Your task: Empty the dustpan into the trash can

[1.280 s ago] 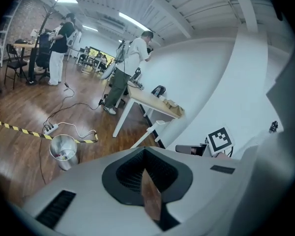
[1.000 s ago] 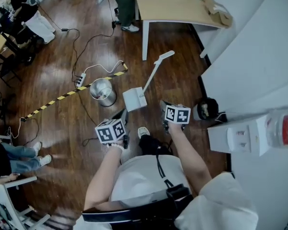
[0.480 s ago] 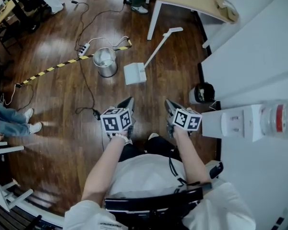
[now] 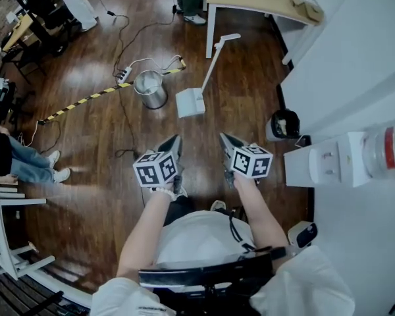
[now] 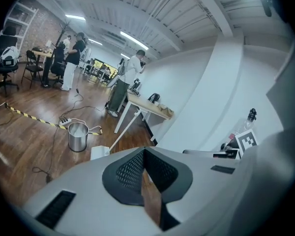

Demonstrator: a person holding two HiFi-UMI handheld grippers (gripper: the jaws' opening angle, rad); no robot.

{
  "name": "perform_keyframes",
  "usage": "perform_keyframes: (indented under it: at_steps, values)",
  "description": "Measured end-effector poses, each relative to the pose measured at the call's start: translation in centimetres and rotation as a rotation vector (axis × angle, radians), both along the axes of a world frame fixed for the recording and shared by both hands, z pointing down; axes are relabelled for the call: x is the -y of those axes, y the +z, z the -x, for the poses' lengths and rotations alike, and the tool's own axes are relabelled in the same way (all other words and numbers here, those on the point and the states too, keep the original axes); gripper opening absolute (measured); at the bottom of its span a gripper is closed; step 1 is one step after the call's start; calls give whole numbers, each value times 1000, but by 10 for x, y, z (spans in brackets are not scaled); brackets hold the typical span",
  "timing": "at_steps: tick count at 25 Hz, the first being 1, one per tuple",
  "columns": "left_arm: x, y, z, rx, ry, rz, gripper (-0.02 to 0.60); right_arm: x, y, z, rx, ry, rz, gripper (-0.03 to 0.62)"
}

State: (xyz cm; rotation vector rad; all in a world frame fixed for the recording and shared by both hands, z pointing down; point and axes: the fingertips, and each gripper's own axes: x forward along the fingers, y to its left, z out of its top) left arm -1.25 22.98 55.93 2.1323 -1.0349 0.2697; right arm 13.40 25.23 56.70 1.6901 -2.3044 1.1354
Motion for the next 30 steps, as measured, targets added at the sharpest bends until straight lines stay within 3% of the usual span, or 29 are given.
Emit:
perform_keyframes:
  at_steps: [6, 11, 19, 30]
  values:
    - [-42, -2, -20, 12, -39, -2, -12, -36, 8, -18, 21, -40, 7, 1]
    - [-54, -1, -28, 32, -61, -14, -12, -41, -5, -26, -83, -90, -34, 2]
    - [-31, -21, -23, 0, -104, -62, -12, -24, -33, -36, -139, -73, -94, 2]
    - [-7, -22, 4, -11, -101, -69, -12, -2, -37, -6, -153, -72, -95, 2]
